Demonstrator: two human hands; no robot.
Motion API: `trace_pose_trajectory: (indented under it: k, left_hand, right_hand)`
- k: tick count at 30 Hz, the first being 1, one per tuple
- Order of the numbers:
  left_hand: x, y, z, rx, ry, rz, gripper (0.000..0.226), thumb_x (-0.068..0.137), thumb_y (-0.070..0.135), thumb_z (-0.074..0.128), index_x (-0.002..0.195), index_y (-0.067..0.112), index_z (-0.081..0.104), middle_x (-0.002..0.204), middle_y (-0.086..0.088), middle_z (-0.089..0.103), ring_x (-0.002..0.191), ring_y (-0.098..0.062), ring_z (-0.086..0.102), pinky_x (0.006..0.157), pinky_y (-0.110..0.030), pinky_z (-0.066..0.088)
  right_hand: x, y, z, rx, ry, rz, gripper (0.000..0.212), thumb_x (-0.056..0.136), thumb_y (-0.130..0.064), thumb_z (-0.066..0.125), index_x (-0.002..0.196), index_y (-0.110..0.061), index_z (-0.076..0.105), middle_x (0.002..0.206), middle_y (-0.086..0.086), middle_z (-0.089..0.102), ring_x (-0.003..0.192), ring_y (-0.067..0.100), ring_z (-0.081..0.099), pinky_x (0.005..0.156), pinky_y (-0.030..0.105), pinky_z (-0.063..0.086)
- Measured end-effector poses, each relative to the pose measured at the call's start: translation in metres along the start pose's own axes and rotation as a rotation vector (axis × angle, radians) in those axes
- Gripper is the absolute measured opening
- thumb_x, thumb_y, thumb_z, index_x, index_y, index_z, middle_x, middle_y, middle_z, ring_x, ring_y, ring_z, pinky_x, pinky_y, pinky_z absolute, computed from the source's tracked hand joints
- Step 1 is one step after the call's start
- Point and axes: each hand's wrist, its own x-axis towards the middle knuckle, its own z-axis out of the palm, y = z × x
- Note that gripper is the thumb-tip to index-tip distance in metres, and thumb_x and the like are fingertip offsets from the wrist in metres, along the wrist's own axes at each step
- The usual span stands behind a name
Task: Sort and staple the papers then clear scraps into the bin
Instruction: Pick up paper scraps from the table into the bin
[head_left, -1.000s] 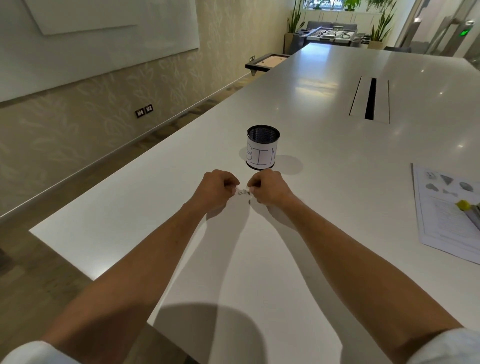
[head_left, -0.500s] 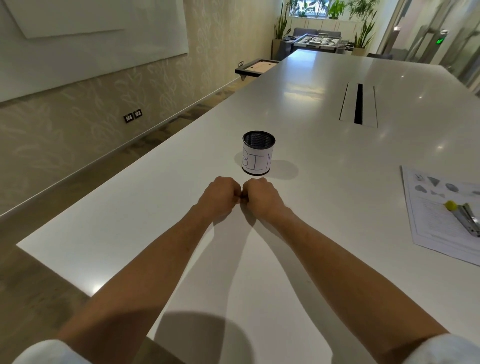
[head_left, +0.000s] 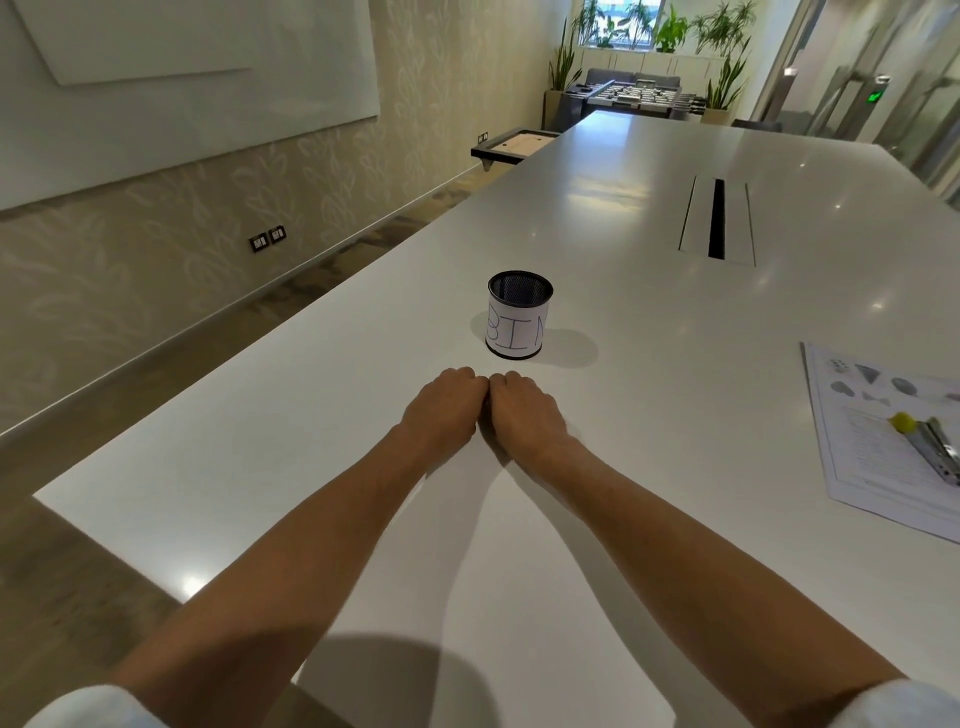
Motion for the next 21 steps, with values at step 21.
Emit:
trace_pose_trajectory:
  k: [21]
  left_hand:
    - [0.047, -0.023, -0.058, -1.091, 0.075, -0.258, 0.009, 0.085, 0.000, 0.066, 0.083, 0.009, 0.062, 0.067, -0.006, 0.064, 0.057, -0.011, 0.059, 0.056, -0.021, 0.052]
  right_hand:
    - [0.064, 0.044, -0.080, 0.921, -0.081, 0.262, 0.029, 0.095, -0.004, 0.050, 0.066, -0.007, 0.055, 0.060, 0.005, 0.047, 0.053, 0.015, 0.041, 0.046, 0.025, 0.036]
